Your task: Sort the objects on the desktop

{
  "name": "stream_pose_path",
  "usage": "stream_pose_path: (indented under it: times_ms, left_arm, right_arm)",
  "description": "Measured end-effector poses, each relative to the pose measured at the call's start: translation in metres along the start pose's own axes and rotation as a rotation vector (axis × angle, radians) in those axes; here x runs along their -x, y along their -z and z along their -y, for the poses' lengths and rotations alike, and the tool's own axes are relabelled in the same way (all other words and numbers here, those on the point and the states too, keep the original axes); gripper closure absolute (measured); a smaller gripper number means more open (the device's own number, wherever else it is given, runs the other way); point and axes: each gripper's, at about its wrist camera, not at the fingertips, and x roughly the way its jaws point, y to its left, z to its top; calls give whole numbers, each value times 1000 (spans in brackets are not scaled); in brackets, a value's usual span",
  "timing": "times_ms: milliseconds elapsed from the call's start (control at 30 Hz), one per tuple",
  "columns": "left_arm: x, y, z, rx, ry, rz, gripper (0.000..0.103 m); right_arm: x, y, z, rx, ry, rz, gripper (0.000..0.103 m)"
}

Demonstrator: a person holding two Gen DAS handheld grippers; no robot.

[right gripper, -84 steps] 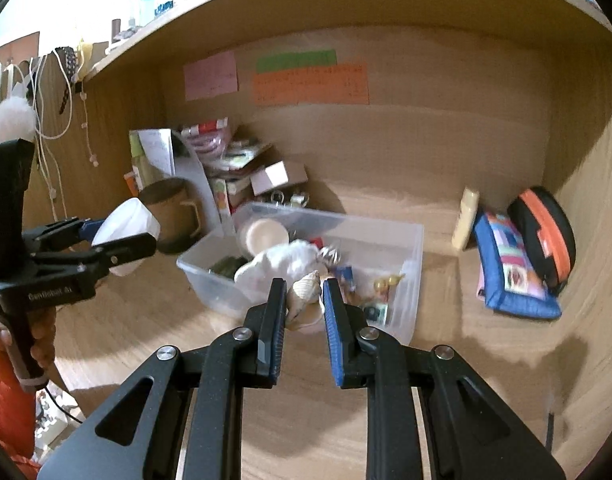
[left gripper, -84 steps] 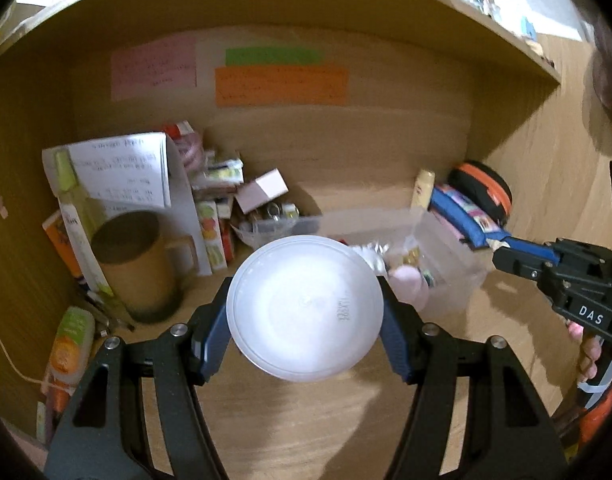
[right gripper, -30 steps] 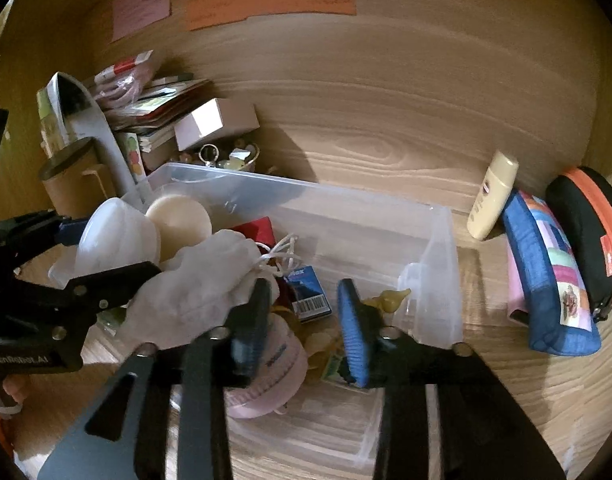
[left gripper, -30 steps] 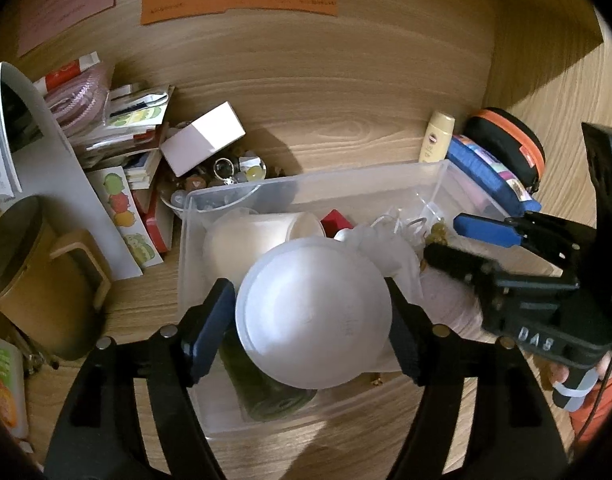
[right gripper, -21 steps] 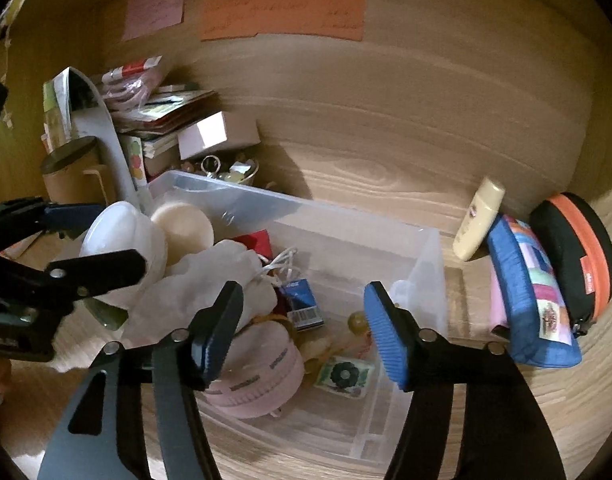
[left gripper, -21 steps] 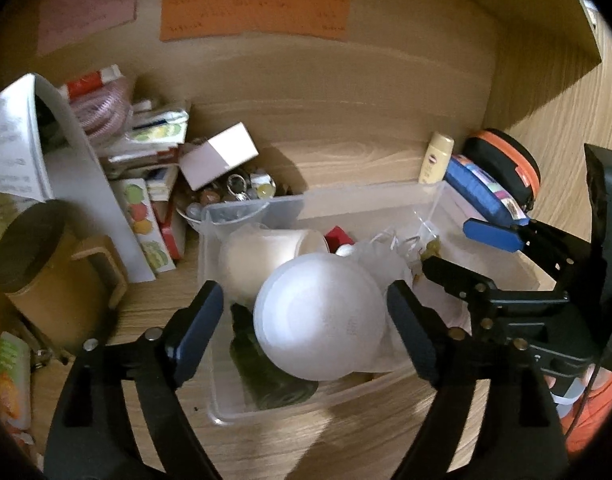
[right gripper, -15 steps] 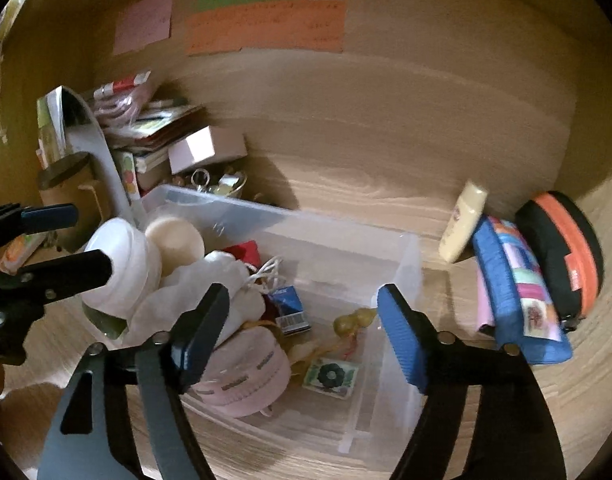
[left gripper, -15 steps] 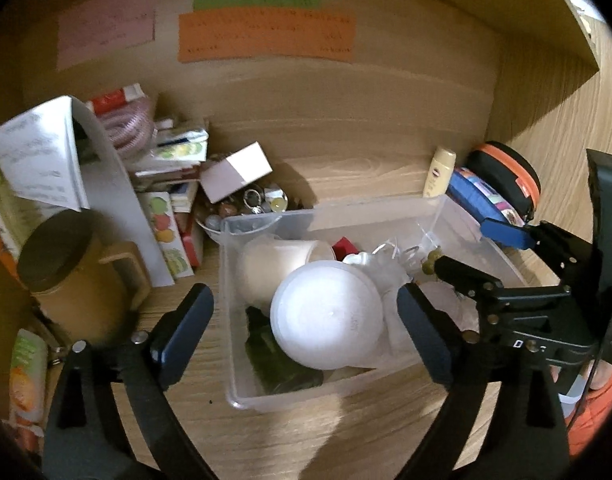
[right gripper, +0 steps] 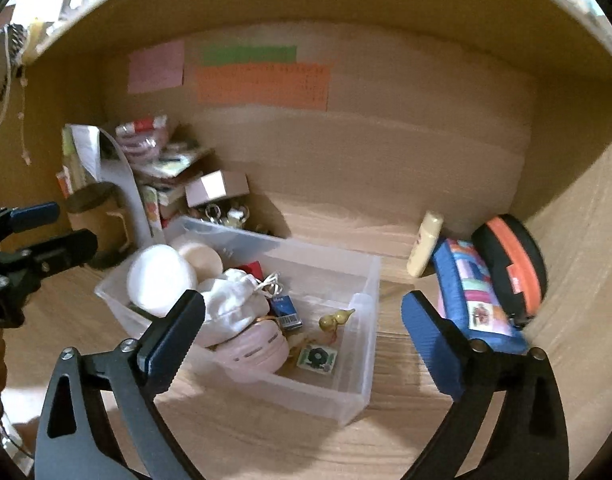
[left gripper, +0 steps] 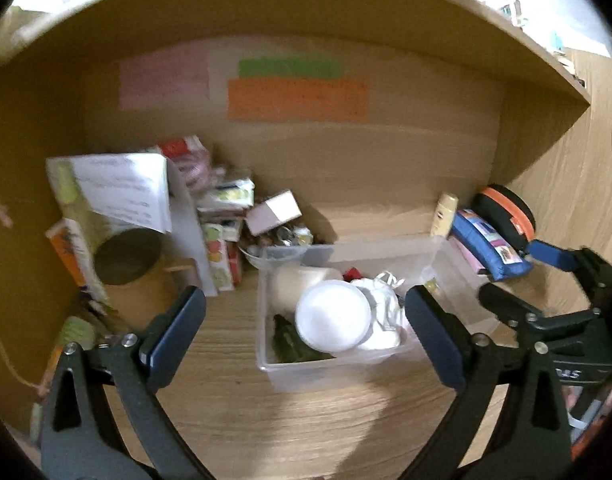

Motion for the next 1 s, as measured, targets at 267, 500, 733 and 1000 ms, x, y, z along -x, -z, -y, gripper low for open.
stream_pose_path:
  times_ms: [267, 500, 733, 1000]
  left_arm:
    - [34, 13, 15, -20, 2, 41, 1]
    - [53, 28, 25, -4, 1, 51, 1]
    - [63, 39, 32, 5, -24, 61, 1]
    - [61, 48, 41, -25, -5, 54, 1]
  right_arm:
    - [51, 9, -8, 8, 6, 76, 0]
    - [81, 27, -13, -13, 1, 100, 0]
    - [91, 40, -11, -39, 3, 82, 0]
    - [81, 48, -4, -78, -9, 41, 0]
